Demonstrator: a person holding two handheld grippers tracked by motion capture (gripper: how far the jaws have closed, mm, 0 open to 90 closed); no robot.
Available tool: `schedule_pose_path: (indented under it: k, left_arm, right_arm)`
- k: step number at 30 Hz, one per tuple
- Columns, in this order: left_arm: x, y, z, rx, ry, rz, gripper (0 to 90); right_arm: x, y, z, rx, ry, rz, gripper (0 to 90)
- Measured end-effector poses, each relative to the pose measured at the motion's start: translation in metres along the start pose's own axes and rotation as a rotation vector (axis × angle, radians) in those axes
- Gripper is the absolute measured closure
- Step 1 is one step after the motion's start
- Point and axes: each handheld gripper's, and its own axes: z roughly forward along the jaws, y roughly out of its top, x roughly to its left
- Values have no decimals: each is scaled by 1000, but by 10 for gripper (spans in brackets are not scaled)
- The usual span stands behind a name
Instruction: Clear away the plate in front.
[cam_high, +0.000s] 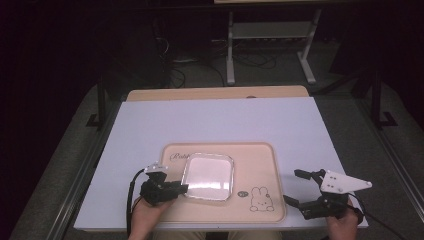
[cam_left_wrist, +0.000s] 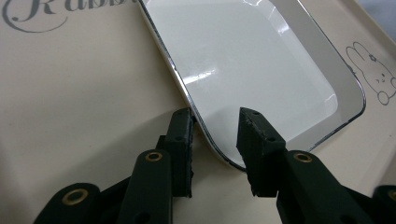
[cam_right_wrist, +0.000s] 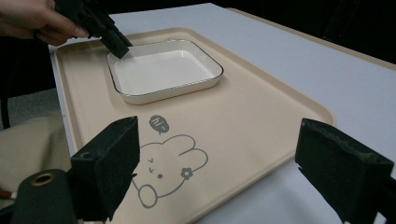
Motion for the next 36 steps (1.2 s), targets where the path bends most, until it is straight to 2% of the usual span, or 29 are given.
schedule_pose_path:
  k: [9, 26, 36]
  left_arm:
    - [-5, 0, 3, 7, -14, 20, 656]
    - [-12, 0, 8, 9, -32, 30, 660]
    - [-17, -2, 8, 18, -50, 37, 624]
  right_arm:
    - [0, 0, 0, 0, 2, 0, 131]
    - [1, 0, 0, -1, 3, -6, 131]
    - [1, 0, -1, 1, 4, -6, 131]
